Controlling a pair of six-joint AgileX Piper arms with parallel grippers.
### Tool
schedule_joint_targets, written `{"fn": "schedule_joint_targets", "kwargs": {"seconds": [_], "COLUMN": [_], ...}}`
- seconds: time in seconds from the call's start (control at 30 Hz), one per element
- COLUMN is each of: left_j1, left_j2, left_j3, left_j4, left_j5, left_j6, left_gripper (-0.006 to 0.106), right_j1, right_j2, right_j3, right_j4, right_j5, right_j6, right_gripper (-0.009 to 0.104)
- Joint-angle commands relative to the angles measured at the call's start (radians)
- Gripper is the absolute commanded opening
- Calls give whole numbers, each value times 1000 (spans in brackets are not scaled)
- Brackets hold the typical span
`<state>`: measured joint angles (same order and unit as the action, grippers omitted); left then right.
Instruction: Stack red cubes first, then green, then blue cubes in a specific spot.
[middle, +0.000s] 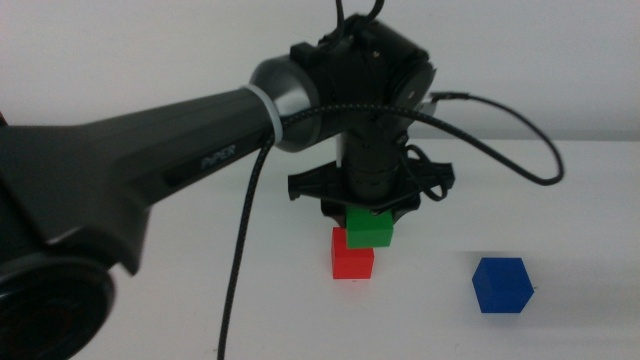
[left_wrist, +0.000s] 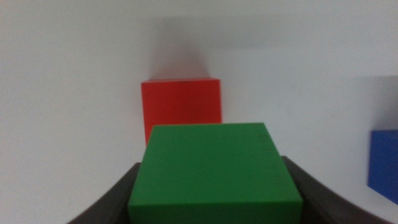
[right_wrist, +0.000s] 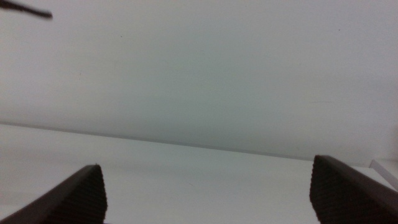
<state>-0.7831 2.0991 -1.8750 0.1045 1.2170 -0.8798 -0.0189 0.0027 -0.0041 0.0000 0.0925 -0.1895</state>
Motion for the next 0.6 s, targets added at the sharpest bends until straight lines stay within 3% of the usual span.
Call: {"fn": "schedule_joint_targets", "kwargs": {"seconds": [0.0,0.57], "left_j1": [23,66], "left_j2": [24,86], "left_j3": [-22,-14], "left_j4": [-21,-77], "left_j5": [95,95], "left_j6": [20,-9], "left_gripper": [-2,4], "right_j1": [-6,-6], "right_j2": [-37,-37], "right_j3": [41,41], "right_j4": [0,0], "right_j5": [-3,-3], "right_j6": [-11,-11], "right_gripper": [87,87]}}
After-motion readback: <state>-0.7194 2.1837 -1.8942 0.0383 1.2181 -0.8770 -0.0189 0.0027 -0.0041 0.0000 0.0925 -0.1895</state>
